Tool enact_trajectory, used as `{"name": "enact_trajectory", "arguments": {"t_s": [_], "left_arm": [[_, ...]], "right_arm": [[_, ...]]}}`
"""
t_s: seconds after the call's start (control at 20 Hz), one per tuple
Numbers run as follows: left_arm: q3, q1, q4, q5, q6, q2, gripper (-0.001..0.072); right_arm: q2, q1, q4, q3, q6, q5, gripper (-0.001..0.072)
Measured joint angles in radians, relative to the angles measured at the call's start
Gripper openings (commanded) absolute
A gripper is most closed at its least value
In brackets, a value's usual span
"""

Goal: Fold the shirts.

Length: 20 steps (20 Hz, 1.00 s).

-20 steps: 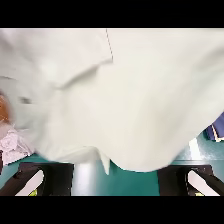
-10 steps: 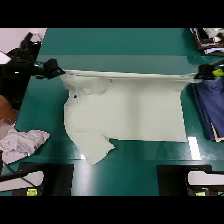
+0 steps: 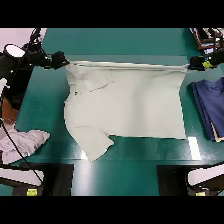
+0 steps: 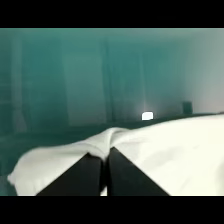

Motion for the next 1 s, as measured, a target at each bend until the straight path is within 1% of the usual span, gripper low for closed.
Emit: {"name": "enact_trajectory", "arguments": {"t_s": [0.1, 0.25, 0.55, 0.6, 0.65, 0.7, 0.75, 0.8, 1.0], "left_arm": [[-0.012, 0.000, 0.042, -0.055, 0.009, -0.005, 0.0023], [-0.085, 0.001, 0.085, -0.104, 0.014, -0.010, 0.0024], [-0.258, 0.002, 0.112, -0.081, 0.018, -0.011, 0.0025], [-0.270, 0.002, 0.113, -0.080, 0.018, -0.011, 0.0039], [-0.280, 0.002, 0.114, -0.079, 0.017, -0.011, 0.0306], [-0.286, 0.002, 0.121, -0.080, 0.015, -0.010, 0.0576], [-0.289, 0.004, 0.124, -0.087, 0.007, -0.011, 0.0507], [-0.288, 0.005, 0.124, -0.099, -0.001, -0.010, 0.0491], [-0.283, 0.040, 0.153, -0.219, -0.029, 0.037, 0.0491]], "right_arm": [[0.009, 0.000, 0.001, -0.051, 0.000, 0.005, 0.0015], [0.041, 0.001, 0.002, -0.169, 0.000, -0.003, 0.0015], [0.095, 0.000, 0.057, -0.405, 0.000, -0.082, 0.0017], [0.098, 0.000, 0.067, -0.428, 0.001, -0.092, 0.0020], [0.101, 0.000, 0.081, -0.448, 0.001, -0.103, 0.0131], [0.103, 0.000, 0.091, -0.460, 0.001, -0.109, 0.0369], [0.103, -0.001, 0.098, -0.465, 0.002, -0.111, 0.0400], [0.104, -0.002, 0.107, -0.463, 0.001, -0.109, 0.0400], [0.124, -0.031, 0.127, -0.409, 0.001, -0.005, 0.0398]]}}
